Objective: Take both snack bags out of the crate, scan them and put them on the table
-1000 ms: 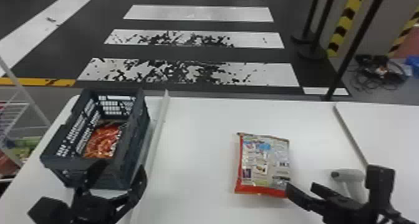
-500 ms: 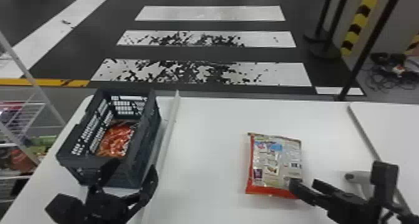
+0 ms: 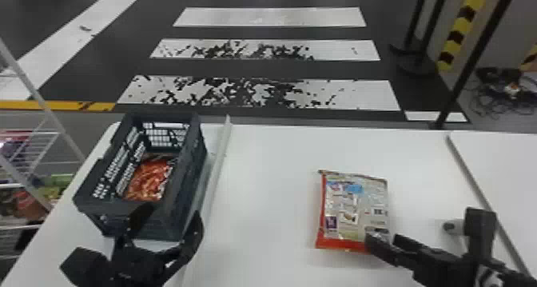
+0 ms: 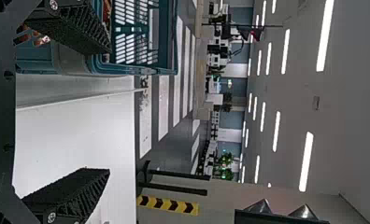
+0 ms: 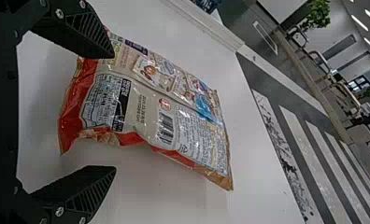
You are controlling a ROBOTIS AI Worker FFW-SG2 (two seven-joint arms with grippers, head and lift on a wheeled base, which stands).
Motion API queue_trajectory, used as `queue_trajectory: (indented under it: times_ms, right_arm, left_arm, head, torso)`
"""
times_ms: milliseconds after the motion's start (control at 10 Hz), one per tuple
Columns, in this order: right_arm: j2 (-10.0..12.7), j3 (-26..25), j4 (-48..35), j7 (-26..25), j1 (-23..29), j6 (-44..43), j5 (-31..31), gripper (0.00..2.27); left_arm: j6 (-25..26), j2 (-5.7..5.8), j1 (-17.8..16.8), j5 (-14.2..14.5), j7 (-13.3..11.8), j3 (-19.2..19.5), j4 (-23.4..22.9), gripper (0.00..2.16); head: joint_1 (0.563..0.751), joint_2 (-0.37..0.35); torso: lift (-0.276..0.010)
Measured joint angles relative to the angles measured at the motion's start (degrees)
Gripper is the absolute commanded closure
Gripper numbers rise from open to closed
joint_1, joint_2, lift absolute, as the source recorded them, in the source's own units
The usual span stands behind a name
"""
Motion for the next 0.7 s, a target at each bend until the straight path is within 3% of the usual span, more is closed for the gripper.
queue_trajectory:
  times_ms: [100,200,300,700]
  right_arm:
    - [-0.04,0.47,0.85,0.13,-0.57,0.0,0.41,0.46]
    - [-0.07,0.82,1.43,0.13,-1.0,-0.05,1.23,1.21]
    - [-0.24,1.23,1.65,0.27,-1.15,-0.59,2.3,2.25]
    - [-0.46,2.31,1.54,-0.33,-0.73,-2.16,4.86,2.26]
  left_arm:
    - [0.04,0.0,0.0,0.01,0.0,0.0,0.0,0.09]
    - [0.11,0.0,0.0,-0.01,0.0,0.0,0.0,0.09]
    - [0.14,0.0,0.0,-0.01,0.0,0.04,0.05,0.09]
    - [0.12,0.0,-0.08,0.02,0.0,0.09,0.18,0.09]
  head:
    - [0.695,0.078]
    - [0.695,0.08]
    - [0.695,0.079]
    - [0.695,0.078]
  torso:
    - [-0.092]
    - [-0.092]
    - [-0.092]
    - [-0.092]
